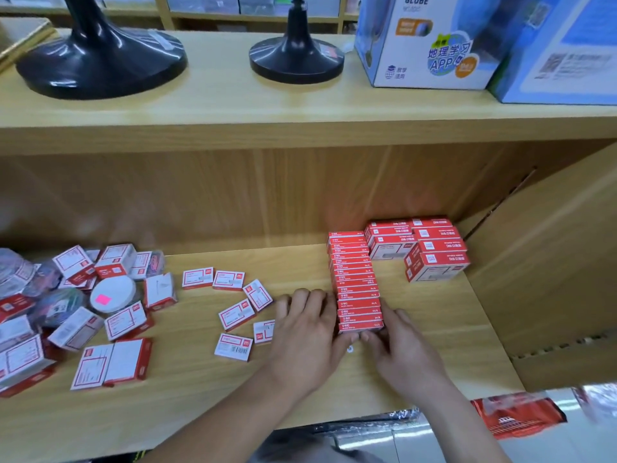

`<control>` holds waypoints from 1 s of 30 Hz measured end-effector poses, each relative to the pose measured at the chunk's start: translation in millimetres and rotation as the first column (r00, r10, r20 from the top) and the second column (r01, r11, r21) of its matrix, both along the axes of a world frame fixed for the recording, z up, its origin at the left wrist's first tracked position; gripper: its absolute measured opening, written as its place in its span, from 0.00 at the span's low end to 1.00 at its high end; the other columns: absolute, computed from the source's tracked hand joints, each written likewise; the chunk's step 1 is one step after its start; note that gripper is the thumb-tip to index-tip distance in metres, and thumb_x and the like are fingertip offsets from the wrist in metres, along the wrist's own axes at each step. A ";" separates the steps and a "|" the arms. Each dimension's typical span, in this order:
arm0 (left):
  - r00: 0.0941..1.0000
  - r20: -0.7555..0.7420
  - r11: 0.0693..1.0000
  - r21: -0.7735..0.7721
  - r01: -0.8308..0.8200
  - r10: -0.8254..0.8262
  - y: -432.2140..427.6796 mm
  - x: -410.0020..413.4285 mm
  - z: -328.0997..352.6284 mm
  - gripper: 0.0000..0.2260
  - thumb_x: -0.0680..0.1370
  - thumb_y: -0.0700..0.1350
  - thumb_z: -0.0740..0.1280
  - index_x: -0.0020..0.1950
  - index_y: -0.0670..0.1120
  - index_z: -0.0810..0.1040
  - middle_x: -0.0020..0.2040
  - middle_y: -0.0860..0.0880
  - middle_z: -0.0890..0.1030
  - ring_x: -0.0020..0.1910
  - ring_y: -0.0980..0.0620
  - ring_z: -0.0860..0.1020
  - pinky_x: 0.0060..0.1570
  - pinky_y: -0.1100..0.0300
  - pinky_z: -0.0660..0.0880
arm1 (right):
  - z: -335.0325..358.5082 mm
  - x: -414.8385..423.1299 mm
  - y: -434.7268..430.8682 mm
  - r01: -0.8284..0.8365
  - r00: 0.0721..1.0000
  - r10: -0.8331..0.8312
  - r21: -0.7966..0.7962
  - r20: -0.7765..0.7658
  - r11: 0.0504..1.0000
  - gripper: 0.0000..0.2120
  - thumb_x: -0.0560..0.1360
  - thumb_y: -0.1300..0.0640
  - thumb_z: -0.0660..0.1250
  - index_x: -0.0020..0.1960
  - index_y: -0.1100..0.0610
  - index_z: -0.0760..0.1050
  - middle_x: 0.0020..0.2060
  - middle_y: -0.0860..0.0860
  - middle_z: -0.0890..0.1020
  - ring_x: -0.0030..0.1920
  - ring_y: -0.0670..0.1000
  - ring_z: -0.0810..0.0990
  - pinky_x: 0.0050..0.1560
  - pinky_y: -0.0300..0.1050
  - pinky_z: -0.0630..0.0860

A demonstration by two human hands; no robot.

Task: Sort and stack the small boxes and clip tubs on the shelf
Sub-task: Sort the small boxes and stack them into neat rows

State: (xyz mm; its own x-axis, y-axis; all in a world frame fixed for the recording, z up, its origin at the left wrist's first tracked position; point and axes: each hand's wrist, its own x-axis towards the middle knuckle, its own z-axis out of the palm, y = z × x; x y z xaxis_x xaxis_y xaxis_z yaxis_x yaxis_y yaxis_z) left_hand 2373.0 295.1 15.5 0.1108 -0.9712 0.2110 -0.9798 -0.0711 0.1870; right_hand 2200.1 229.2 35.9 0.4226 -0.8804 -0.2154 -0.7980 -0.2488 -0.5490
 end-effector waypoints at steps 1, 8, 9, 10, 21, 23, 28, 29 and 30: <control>1.000 0.008 1.000 0.005 -0.008 0.008 -0.6 -3.2 -0.1 0.28 0.80 0.67 0.58 0.66 0.46 0.76 0.56 0.50 0.76 0.55 0.45 0.73 0.54 0.48 0.68 | 0.4 -0.3 -0.4 -0.005 1.000 0.005 -0.002 -0.001 1.000 0.23 0.78 0.45 0.63 0.71 0.36 0.61 0.51 0.42 0.72 0.53 0.48 0.79 0.47 0.52 0.78; 0.997 0.017 0.994 0.080 -0.071 0.070 -1.0 -16.0 -4.5 0.30 0.81 0.63 0.54 0.74 0.43 0.70 0.63 0.46 0.74 0.60 0.43 0.72 0.60 0.45 0.68 | 2.9 0.7 1.9 0.004 1.000 -0.004 0.004 -0.022 1.000 0.22 0.78 0.45 0.62 0.70 0.35 0.60 0.52 0.40 0.72 0.52 0.49 0.80 0.47 0.51 0.78; 0.998 0.010 0.994 0.085 -0.070 0.069 -0.9 -16.4 -5.1 0.31 0.81 0.63 0.54 0.74 0.43 0.70 0.63 0.46 0.75 0.60 0.43 0.72 0.60 0.45 0.68 | 3.0 0.1 1.6 0.011 1.000 -0.011 0.010 -0.020 1.000 0.22 0.78 0.45 0.63 0.70 0.34 0.61 0.52 0.40 0.72 0.52 0.48 0.80 0.47 0.51 0.78; 0.998 -0.001 0.994 0.086 -0.066 0.066 -0.3 -16.3 -5.4 0.31 0.81 0.63 0.55 0.74 0.42 0.70 0.64 0.46 0.75 0.60 0.43 0.72 0.60 0.45 0.68 | 2.4 -1.0 0.9 0.016 1.000 -0.015 0.020 -0.013 1.000 0.23 0.78 0.45 0.64 0.70 0.34 0.61 0.53 0.39 0.72 0.52 0.47 0.79 0.47 0.51 0.78; 0.971 -0.220 0.984 -0.127 -0.125 0.095 75.9 84.1 19.0 0.13 0.73 0.52 0.71 0.57 0.52 0.82 0.55 0.53 0.75 0.52 0.47 0.74 0.47 0.51 0.71 | 23.0 3.4 38.2 0.155 0.876 -0.117 -0.045 0.467 0.987 0.24 0.72 0.64 0.74 0.61 0.41 0.76 0.37 0.49 0.77 0.29 0.46 0.74 0.34 0.34 0.72; 0.952 -0.287 0.983 -0.112 -0.145 0.107 96.5 97.2 13.6 0.14 0.73 0.49 0.73 0.58 0.53 0.82 0.54 0.54 0.75 0.51 0.49 0.76 0.49 0.51 0.74 | 24.5 29.5 48.2 0.026 0.882 -0.001 -0.047 0.472 0.999 0.16 0.72 0.61 0.75 0.55 0.44 0.80 0.37 0.46 0.79 0.31 0.47 0.76 0.34 0.35 0.72; 0.850 -0.493 0.965 -0.075 -0.253 0.185 123.7 107.6 -3.1 0.21 0.70 0.43 0.74 0.62 0.53 0.80 0.57 0.58 0.75 0.57 0.56 0.78 0.60 0.59 0.74 | 7.9 89.8 54.1 -0.236 0.943 0.260 -0.137 0.207 0.962 0.16 0.74 0.51 0.67 0.62 0.45 0.75 0.48 0.39 0.72 0.44 0.45 0.78 0.46 0.43 0.76; 0.824 -0.531 0.957 -0.079 -0.280 0.198 123.5 107.8 -2.5 0.21 0.70 0.42 0.75 0.62 0.54 0.80 0.57 0.58 0.75 0.57 0.59 0.78 0.60 0.62 0.73 | 4.1 97.4 51.6 -0.246 0.954 0.266 -0.147 0.135 0.958 0.15 0.75 0.51 0.66 0.62 0.47 0.75 0.50 0.43 0.72 0.49 0.49 0.78 0.50 0.46 0.76; 0.805 -0.556 0.950 -0.083 -0.301 0.207 121.8 108.0 -1.5 0.21 0.70 0.42 0.74 0.61 0.55 0.80 0.56 0.59 0.75 0.56 0.61 0.77 0.59 0.64 0.73 | 1.0 104.1 49.3 -0.250 0.962 0.264 -0.156 0.072 0.955 0.14 0.76 0.49 0.66 0.60 0.48 0.75 0.50 0.46 0.71 0.51 0.53 0.78 0.51 0.49 0.76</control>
